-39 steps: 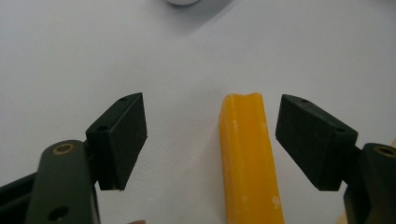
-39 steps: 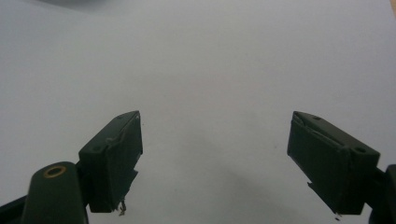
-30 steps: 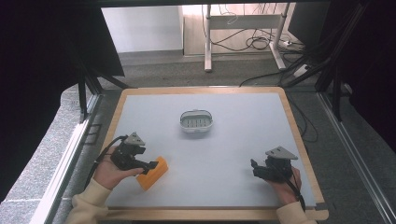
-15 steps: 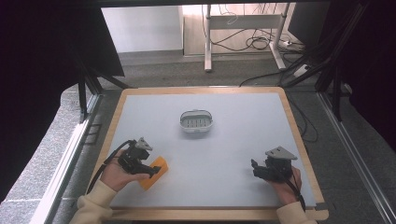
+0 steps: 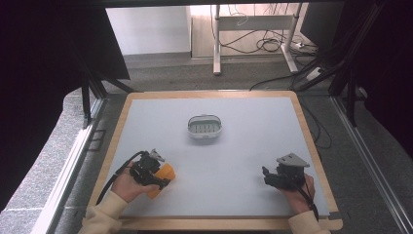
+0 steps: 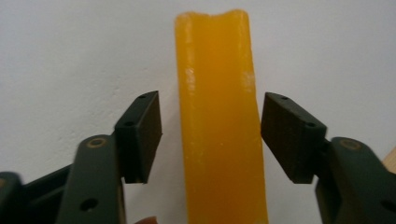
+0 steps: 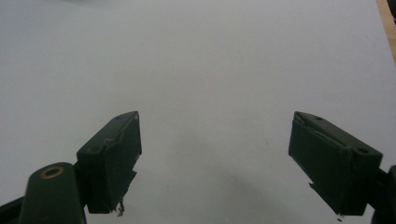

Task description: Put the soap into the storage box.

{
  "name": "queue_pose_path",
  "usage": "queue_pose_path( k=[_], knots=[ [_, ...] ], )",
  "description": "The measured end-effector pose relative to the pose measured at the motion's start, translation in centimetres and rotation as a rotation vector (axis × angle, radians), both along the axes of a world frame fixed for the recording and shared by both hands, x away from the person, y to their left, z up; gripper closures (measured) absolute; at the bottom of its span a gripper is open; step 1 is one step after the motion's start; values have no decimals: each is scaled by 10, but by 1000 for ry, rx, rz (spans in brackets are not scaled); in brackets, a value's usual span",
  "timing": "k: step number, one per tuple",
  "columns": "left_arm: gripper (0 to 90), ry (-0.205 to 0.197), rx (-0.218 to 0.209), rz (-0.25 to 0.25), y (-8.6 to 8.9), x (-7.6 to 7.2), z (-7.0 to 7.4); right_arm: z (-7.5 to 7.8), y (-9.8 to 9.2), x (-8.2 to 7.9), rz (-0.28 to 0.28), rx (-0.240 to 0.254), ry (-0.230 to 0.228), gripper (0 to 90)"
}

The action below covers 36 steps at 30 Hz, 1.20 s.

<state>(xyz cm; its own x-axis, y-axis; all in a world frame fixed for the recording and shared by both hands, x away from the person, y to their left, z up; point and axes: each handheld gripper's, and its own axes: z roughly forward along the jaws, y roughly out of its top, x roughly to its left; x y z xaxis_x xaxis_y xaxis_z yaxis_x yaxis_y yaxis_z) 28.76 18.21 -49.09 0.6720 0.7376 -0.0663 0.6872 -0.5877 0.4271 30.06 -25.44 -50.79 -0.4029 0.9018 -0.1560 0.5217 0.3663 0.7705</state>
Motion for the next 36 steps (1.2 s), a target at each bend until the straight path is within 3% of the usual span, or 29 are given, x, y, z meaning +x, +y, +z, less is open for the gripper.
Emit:
queue_pose_path(
  k=[4, 10, 20, 26, 36],
  knots=[
    [459, 1, 20, 16, -1, 0, -3, 0, 0, 0, 0, -5, -8, 172],
    [613, 27, 34, 23, -3, 0, -8, 0, 1, -1, -2, -9, -7, 172],
    [621, 17, 20, 28, -3, 0, -6, 1, 0, -1, -2, -12, -12, 172],
    [621, -11, 3, 29, 4, -1, 1, 1, 0, -1, -7, -11, -17, 173],
    [621, -36, -33, 0, 8, 0, 7, 0, 0, -1, -7, -13, -15, 172]
  ],
)
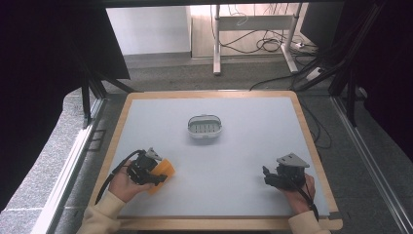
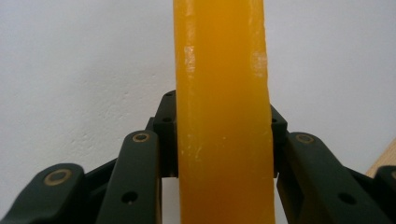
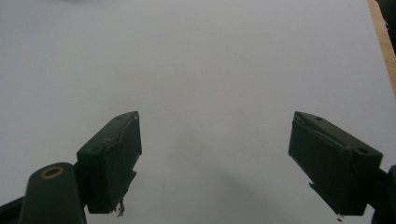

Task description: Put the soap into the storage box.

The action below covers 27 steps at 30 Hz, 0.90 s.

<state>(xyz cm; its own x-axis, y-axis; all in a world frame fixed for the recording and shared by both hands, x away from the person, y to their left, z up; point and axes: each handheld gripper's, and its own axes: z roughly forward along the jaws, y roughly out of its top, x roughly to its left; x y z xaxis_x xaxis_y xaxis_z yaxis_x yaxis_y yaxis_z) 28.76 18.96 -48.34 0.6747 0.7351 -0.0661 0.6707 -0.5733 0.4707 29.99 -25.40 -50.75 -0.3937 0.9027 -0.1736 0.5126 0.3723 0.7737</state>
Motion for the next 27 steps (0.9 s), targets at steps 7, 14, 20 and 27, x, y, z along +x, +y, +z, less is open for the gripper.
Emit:
queue_pose_path(
  k=[7, 14, 20, 27],
  knots=[
    [621, -3, -14, -11, 0, 2, 5, 0, -1, 0, -1, 2, 3, 172],
    [621, -4, -31, -45, -6, 6, 13, 2, -2, -3, -16, 9, -8, 172],
    [621, -10, -34, -53, -9, 12, 17, 2, -2, -4, -9, 13, -8, 172],
    [621, -13, -35, -53, -8, 18, 22, 3, -3, -4, -8, 15, -9, 171]
  ],
)
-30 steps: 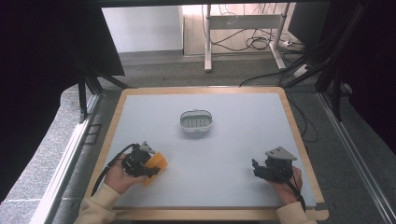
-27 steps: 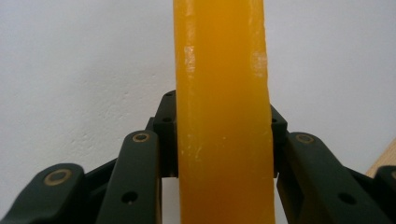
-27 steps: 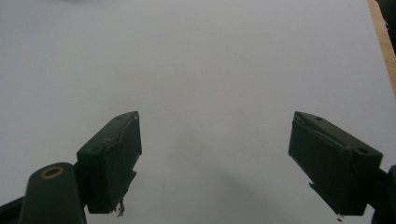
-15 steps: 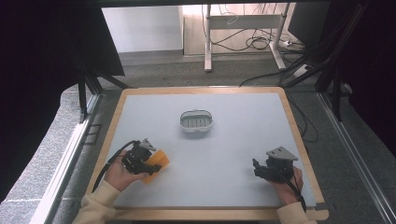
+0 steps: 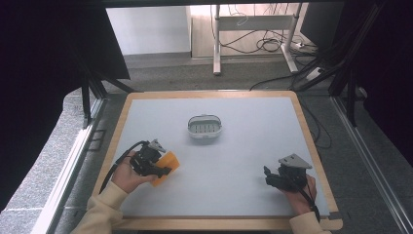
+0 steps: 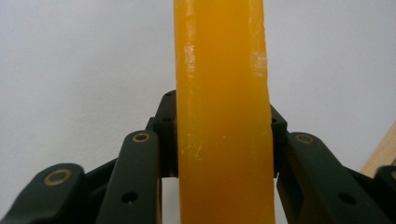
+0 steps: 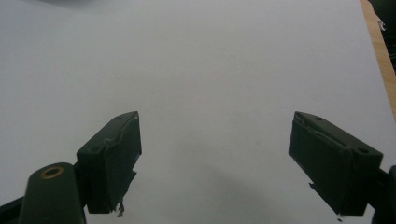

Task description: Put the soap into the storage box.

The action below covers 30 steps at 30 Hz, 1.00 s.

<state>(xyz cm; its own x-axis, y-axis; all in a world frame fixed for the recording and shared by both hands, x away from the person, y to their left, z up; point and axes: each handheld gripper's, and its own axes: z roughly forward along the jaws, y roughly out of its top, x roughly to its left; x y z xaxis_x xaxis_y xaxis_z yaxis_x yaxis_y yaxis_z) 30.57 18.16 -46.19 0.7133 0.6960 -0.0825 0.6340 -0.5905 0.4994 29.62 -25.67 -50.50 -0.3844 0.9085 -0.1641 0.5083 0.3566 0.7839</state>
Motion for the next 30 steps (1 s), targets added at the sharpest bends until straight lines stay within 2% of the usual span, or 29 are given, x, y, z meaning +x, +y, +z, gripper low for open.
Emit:
queue_pose_path(
  k=[10, 19, 30],
  knots=[
    [622, -24, -4, -17, 0, 5, 10, 0, 1, 0, -1, -3, 1, 172],
    [622, -29, -6, -27, 2, 10, 15, -1, 1, 0, 1, -6, 1, 171],
    [622, -44, -8, -54, -4, 17, 24, -1, 1, 0, -2, -10, 3, 170]
  ],
)
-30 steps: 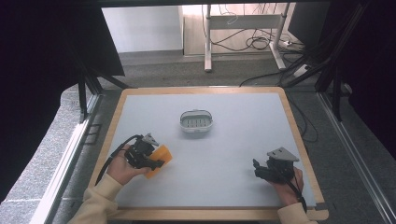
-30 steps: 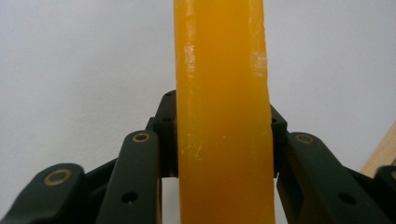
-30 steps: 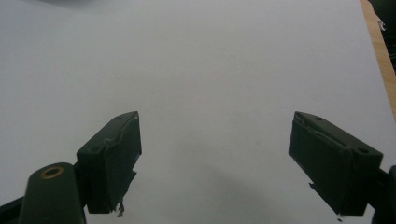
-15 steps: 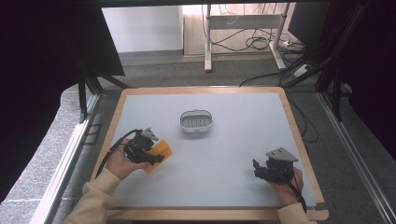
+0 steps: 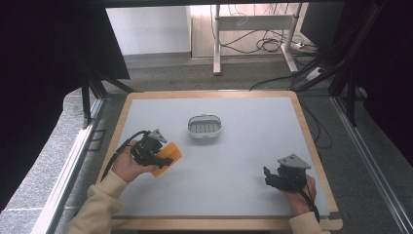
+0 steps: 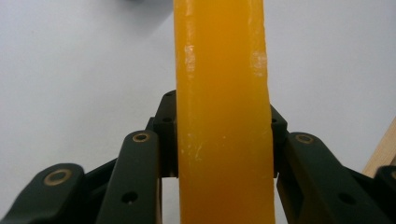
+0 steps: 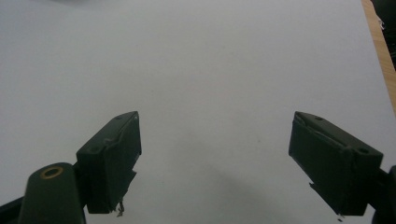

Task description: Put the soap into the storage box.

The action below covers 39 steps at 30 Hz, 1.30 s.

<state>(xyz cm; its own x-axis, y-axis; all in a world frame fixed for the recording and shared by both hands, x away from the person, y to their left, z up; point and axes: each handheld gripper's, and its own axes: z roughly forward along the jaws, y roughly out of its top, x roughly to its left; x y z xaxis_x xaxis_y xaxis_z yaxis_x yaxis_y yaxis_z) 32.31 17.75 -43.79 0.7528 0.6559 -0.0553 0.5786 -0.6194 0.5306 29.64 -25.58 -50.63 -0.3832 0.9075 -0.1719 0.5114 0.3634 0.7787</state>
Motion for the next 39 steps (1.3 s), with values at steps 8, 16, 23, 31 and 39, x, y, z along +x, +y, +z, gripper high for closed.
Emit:
queue_pose_path(
  k=[8, 16, 23, 31, 39],
  knots=[
    [622, -11, -8, -21, -4, 5, 6, 0, -1, 0, -7, 1, -1, 169],
    [622, -25, -10, -29, -9, 14, 10, 0, 0, 0, -5, -3, -1, 169],
    [622, -32, -10, -34, -13, 23, 14, 0, 1, -1, 1, -5, -6, 169],
    [622, -43, -22, -51, -19, 33, 18, -1, 0, 0, -4, -5, -1, 169],
    [622, -64, -15, -71, -23, 42, 27, -1, 1, 1, -4, -7, 10, 168]
  ],
)
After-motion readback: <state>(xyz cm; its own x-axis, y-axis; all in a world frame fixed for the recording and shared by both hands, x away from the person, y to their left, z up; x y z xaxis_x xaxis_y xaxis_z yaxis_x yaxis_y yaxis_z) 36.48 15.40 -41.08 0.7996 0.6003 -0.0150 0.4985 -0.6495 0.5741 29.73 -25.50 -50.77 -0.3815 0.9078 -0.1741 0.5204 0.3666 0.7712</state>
